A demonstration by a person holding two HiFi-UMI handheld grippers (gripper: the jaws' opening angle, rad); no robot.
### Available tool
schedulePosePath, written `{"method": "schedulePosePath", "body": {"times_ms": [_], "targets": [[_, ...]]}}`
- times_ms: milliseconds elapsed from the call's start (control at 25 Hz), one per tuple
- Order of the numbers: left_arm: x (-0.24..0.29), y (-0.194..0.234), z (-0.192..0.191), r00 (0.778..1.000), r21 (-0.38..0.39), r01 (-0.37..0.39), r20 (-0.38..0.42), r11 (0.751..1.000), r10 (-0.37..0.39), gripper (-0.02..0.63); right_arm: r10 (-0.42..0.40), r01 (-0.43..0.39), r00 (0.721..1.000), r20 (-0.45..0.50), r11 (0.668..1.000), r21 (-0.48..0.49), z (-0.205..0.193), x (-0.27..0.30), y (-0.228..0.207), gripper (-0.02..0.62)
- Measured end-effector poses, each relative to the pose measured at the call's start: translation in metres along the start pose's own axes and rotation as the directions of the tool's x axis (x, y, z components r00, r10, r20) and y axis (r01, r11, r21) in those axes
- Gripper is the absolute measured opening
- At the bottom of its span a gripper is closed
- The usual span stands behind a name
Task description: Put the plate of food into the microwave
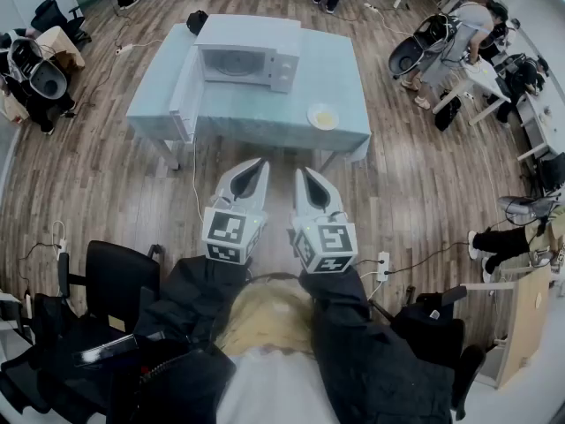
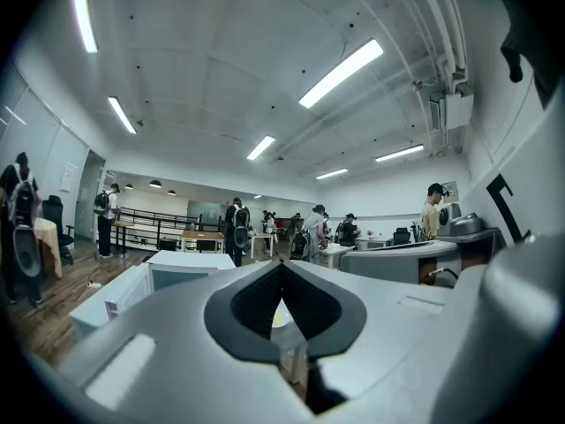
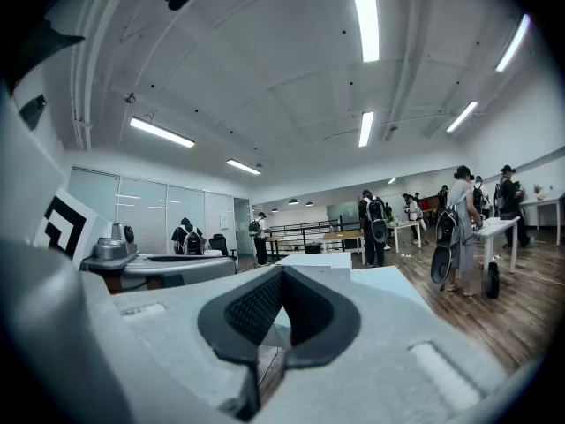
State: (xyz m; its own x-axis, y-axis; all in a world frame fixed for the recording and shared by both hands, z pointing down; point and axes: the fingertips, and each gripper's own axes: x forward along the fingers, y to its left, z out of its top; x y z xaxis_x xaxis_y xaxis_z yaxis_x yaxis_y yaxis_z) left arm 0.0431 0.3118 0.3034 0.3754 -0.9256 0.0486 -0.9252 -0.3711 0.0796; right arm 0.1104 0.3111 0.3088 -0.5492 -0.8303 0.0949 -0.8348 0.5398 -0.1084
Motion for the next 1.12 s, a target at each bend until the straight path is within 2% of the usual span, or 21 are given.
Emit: {"method": "schedulePosePath", "body": {"times_ms": [600,1120], "targets": [[-0.002,0.024,-0.009,1.0,-0.018,0.001,-0.019,1.0,-0.002,-0.002,0.001,-0.001,1.0,-0.02,1.0,0.012,-0.01,0.021,0.013,-0.002],[-0.021,0.053,-0.048,0.996,-0.09,0.0,-0.085,0.996,-0.007,-0.002,-0.031,0.034,0.995,-0.094,0.999,0.029,-0.048,0.027,0.036,0.0]]}}
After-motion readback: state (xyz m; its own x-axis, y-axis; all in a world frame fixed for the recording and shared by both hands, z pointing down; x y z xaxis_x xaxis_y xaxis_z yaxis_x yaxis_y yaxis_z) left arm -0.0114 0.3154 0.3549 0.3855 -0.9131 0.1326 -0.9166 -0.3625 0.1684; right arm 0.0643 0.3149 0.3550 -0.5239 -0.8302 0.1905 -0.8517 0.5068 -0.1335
